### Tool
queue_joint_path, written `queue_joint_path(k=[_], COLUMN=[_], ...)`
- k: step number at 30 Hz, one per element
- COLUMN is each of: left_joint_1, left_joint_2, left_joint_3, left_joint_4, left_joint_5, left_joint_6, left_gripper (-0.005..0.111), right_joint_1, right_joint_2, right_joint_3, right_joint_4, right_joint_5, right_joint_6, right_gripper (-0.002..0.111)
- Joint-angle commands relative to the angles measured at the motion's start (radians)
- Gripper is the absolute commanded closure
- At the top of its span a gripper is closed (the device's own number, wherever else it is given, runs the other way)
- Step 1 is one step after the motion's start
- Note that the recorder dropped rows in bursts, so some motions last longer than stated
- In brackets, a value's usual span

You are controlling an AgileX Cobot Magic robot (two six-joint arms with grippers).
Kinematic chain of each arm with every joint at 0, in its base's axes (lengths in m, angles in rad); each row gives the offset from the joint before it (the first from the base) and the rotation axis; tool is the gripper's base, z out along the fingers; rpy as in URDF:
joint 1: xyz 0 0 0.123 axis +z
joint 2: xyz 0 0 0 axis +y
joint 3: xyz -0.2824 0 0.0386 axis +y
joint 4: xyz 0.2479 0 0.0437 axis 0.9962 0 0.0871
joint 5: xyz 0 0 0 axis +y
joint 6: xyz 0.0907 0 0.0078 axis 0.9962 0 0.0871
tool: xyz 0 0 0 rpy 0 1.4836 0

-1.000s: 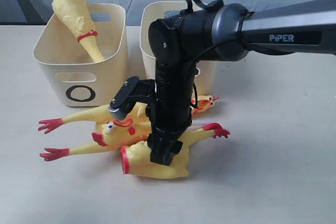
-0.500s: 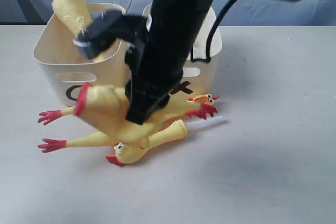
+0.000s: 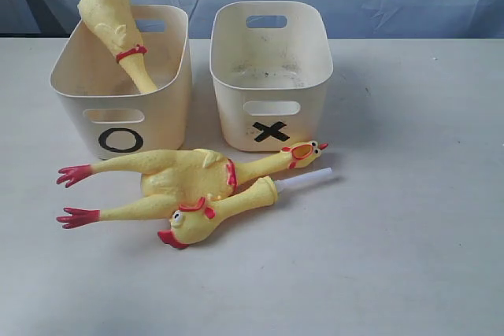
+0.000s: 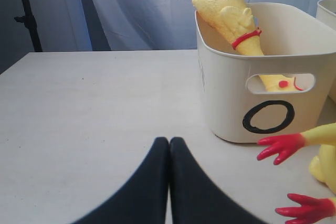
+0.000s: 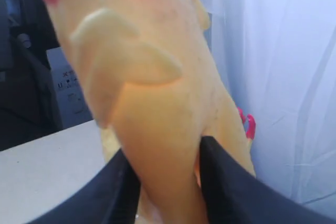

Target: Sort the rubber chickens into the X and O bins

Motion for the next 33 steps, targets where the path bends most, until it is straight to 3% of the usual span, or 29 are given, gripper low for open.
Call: queue_joint_path(k=[1, 5, 13, 17, 21, 28, 31, 33], left_joint_1=[-0.005, -0.005, -0.005, -0.005, -0.005, -0.005, -0.005, -0.005], left_joint_2=[-0.005, -0.005, -0.005, -0.005, -0.005, -0.005, -0.005, -0.005], left_joint_3=[-0.002, -0.002, -0.002, -0.002, -0.002, -0.002, -0.002, -0.002], left_joint_4=[-0.007, -0.007, -0.007, -0.007, -0.007, -0.007, -0.007, -0.007], left_joint_5=[-0.007, -0.007, -0.007, -0.007, -0.007, -0.007, -0.007, -0.007], left_joint_6=[-0.003, -0.003, -0.003, -0.003, -0.003, -0.003, -0.003, -0.003], left_gripper=[0.107, 0.107, 0.107, 0.107, 0.107, 0.107, 0.107, 0.107], right_joint_1=[-0.049, -0.129, -0.290, -0.314, -0.315, -0.315, -0.323, -0.328], right_joint_2=[0.024, 0.022, 0.022, 0.022, 0.022, 0.022, 0.022, 0.022], right_joint_3=[-0.003, 0.026, 0.107, 0.132, 0.132, 0.132, 0.132, 0.132], right_joint_4=[-0.027, -0.022, -0.027, -0.038, -0.176, -0.188, -0.216, -0.245], right_joint_5=[-0.002, 0.022, 0.155, 0.146, 0.193, 0.247, 0.273, 0.313], right_joint_6=[0.008, 0.200, 0.299, 0.299, 0.301, 0.348, 0.387, 0.429], right_gripper=[0.109, 0.109, 0.109, 0.109, 0.109, 0.108, 0.096, 0.078])
